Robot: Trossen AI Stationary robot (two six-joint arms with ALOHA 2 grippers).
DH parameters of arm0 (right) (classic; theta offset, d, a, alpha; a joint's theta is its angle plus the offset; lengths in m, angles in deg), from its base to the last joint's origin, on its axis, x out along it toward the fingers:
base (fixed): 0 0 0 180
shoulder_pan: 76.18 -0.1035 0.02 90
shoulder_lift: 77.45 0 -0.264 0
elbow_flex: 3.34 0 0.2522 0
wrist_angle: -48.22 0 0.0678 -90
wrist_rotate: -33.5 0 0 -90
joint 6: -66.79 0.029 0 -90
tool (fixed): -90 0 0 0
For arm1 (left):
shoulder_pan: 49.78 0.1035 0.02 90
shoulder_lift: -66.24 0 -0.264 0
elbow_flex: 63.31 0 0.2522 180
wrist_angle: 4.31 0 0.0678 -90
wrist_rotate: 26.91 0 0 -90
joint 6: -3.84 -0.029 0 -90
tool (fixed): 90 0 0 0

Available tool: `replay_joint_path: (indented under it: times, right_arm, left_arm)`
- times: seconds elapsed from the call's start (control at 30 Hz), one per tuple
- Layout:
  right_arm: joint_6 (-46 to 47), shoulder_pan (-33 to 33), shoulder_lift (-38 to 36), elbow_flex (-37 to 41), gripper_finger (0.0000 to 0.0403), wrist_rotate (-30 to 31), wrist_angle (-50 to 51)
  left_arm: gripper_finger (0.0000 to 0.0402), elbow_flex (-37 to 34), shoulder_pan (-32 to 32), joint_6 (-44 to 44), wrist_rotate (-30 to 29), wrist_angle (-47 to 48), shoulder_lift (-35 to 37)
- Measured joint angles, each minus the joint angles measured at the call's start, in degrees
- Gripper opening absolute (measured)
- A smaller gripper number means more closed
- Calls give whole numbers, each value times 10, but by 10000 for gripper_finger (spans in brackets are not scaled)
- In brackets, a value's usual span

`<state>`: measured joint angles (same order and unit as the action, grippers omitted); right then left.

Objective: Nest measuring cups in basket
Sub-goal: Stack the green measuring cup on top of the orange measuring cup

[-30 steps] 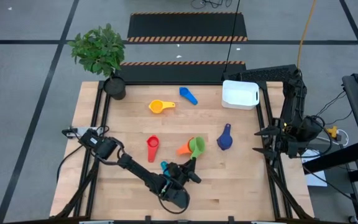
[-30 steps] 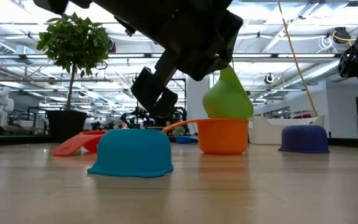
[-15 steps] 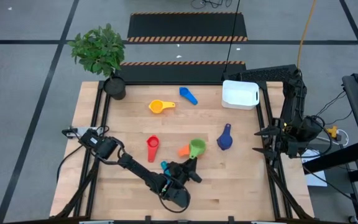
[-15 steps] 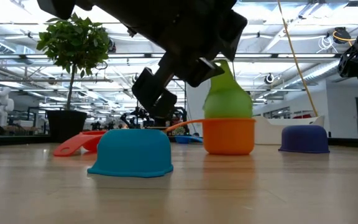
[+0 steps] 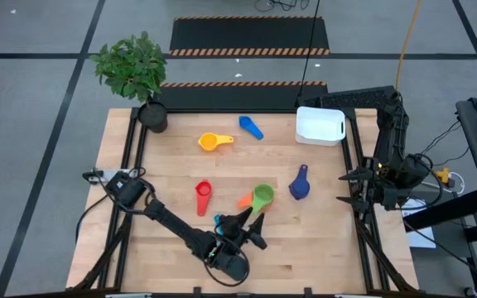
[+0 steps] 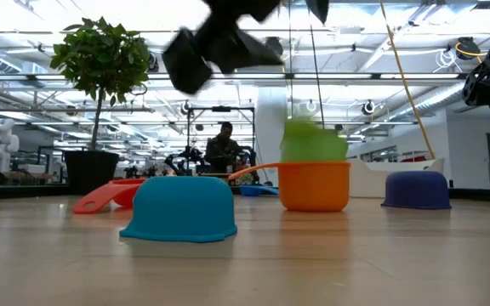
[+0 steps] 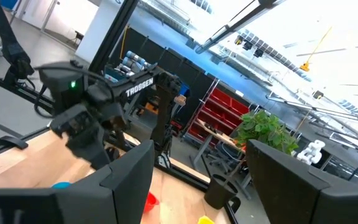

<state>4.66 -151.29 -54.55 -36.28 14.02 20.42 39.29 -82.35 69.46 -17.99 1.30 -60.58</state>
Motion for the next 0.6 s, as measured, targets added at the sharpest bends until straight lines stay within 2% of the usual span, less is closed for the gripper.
replay_joint_path:
  times: [0.1, 0.33, 0.4, 0.53, 0.6]
  right_arm:
    - [16, 0, 0, 0, 249, 2, 2]
    - [60, 0, 0, 0, 249, 2, 23]
    - [77, 0, 0, 0, 249, 2, 27]
    - [108, 0, 0, 0, 249, 2, 31]
    - [130, 0, 0, 0, 249, 3, 46]
  left_arm:
    - [243, 0, -14, -4, 8, 39, 26]
    - [231, 0, -27, -67, 29, 26, 43]
    - [231, 0, -20, -94, 64, 12, 42]
    - [232, 0, 13, -135, 191, 0, 42]
    - [240, 3, 30, -159, 234, 6, 42]
